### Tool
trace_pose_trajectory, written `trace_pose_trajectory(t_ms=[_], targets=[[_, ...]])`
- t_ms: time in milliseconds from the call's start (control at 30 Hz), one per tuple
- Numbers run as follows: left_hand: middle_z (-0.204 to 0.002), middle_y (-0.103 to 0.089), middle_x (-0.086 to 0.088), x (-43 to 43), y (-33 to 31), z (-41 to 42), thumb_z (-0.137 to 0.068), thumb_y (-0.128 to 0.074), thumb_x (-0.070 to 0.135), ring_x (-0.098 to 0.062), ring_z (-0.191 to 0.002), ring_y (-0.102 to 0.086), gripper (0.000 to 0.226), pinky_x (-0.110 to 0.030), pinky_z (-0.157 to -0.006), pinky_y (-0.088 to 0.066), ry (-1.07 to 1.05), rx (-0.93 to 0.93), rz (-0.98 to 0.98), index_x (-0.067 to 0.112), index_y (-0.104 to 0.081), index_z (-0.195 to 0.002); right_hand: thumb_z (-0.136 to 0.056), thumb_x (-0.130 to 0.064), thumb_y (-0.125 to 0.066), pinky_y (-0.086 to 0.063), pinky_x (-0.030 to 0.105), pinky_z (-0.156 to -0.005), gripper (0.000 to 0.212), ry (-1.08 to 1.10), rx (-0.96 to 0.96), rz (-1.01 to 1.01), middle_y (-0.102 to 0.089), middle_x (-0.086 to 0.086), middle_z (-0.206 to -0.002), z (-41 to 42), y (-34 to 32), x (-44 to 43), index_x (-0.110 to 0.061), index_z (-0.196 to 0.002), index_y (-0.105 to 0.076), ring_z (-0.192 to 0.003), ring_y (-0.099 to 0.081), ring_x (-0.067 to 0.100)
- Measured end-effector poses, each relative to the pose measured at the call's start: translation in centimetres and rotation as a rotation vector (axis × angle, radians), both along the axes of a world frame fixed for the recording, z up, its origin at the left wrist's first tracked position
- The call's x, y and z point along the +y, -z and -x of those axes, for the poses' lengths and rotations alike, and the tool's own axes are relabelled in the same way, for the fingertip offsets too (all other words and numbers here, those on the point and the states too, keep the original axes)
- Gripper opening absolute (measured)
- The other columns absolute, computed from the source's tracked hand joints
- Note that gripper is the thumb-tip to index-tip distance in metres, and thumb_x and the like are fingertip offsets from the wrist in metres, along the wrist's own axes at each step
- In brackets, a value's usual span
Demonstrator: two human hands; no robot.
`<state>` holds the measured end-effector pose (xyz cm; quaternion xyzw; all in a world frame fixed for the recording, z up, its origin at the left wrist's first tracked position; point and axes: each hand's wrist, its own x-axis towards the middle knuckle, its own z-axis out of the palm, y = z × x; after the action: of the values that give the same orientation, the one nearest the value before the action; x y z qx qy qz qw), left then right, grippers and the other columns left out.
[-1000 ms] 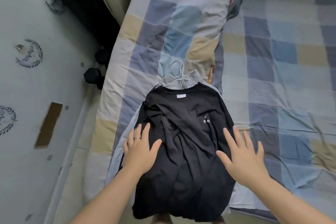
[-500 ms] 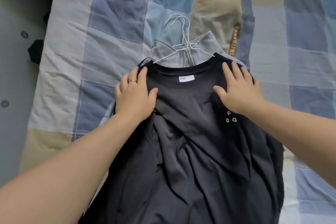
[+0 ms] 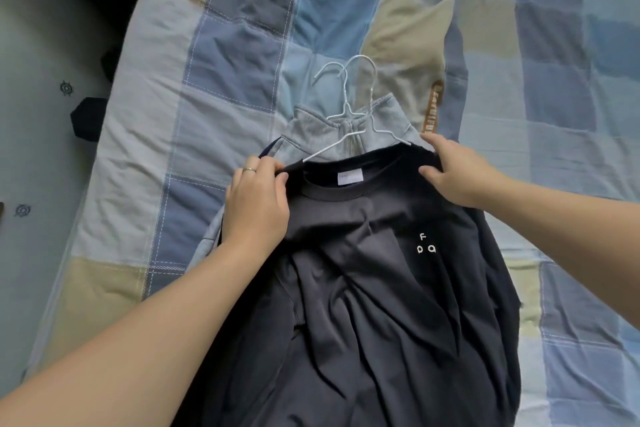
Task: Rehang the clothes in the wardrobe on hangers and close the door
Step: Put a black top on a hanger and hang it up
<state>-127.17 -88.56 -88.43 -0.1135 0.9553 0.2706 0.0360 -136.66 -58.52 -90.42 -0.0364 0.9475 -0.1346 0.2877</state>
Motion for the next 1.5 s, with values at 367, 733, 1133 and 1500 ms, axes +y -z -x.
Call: trace_pose_trajectory(t_ms=[367, 733, 1133, 1500], targets=[[-0.112, -0.051, -0.014, 1.2, -13.9, -9.2, -0.103, -0.048, 0.015, -0.034, -0.099, -0.054, 0.019, -0.047, -0.087, -0.046, -0.091, -0.082, -0.065, 0.004, -0.061, -0.111, -0.096, -0.019, -0.060, -0.050, 0.045, -0.077, 0.012, -0.111, 0.095, 0.245, -0.066, 0.009, -0.082, -6.7, -16.1, 3.9, -0.010, -0.094, -0.067, -0.080, -0.058, 0.031], [-0.101, -0.063, 0.005, 6.7, -29.2, -27.8, -0.102, -0.049, 0.026, -0.015, -0.095, -0.053, 0.019, -0.029, -0.079, -0.040, -0.414, -0.070, -0.100, 0.022, -0.067, -0.107, -0.092, -0.018, -0.068, -0.038, 0.006, -0.068, 0.007, -0.236, 0.184, 0.514, -0.063, -0.022, -0.079, -19.5, -31.7, 8.4, -0.024, -0.088, -0.071, -0.079, -0.056, -0.008], [-0.089, -0.069, 0.009, 10.2, -37.1, -50.0, -0.097, -0.060, 0.023, -0.011, -0.077, -0.059, 0.012, -0.022, -0.066, -0.041, -0.915, 0.111, -0.291, 0.024, -0.072, -0.098, -0.092, -0.023, -0.068, -0.039, 0.009, -0.072, 0.023, -0.387, 0.133, 0.734, -0.064, -0.029, -0.084, -32.6, -39.3, 3.5, -0.044, -0.084, -0.066, -0.084, -0.059, -0.006], [-0.095, -0.071, 0.011, 13.7, -40.7, -72.5, -0.096, -0.061, 0.021, -0.008, -0.090, -0.064, 0.013, -0.020, -0.076, -0.045, -1.050, 0.334, -0.233, 0.023, -0.074, -0.098, -0.092, -0.020, -0.067, -0.036, 0.001, -0.073, 0.014, -0.559, 0.207, 0.839, -0.066, -0.021, -0.086, -51.4, -43.1, 2.6, -0.032, -0.090, -0.072, -0.086, -0.058, -0.008]])
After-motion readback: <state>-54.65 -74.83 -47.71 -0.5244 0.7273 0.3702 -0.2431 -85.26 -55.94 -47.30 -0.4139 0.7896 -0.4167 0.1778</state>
